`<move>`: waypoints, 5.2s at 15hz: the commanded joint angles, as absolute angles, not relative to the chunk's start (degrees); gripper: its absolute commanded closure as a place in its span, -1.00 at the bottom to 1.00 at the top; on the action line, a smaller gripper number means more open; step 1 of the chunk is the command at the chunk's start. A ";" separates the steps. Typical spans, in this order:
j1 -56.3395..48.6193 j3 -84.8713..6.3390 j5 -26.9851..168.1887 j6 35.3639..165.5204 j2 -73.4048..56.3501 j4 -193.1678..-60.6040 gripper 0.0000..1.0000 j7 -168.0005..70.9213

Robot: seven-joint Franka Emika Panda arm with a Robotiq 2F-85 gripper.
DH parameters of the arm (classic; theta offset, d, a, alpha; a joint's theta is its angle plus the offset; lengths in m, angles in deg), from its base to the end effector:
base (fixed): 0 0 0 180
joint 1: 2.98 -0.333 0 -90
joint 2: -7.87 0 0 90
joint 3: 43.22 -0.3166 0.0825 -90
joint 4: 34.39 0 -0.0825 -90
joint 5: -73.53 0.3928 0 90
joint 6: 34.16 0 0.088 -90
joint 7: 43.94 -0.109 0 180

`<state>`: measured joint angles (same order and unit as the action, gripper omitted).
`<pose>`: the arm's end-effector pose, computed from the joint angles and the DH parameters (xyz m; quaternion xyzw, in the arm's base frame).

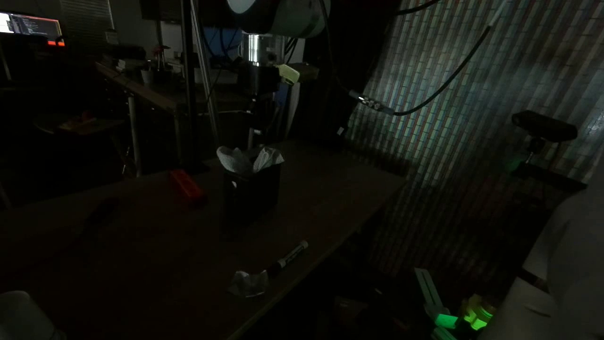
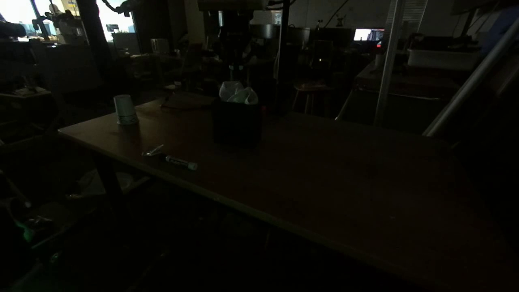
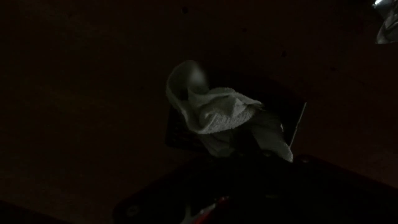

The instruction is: Put the white towel in the black basket.

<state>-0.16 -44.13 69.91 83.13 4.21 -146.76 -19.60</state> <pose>0.5817 -0.0231 0.4385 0.9776 0.2083 0.0044 0.0295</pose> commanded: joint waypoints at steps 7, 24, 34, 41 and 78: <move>0.00 -41.99 66.17 83.56 2.50 -148.88 1.00 -19.72; -1.73 -43.80 66.14 83.91 -0.49 -147.39 1.00 -19.37; -1.58 -43.98 67.70 84.34 -2.05 -147.64 1.00 -19.34; -1.91 -44.60 67.28 83.60 -3.59 -144.92 1.00 -19.08; -4.27 -46.67 64.25 80.58 -2.10 -134.34 1.00 -17.28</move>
<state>-3.41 -46.08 64.67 82.09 -0.02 -138.55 -18.37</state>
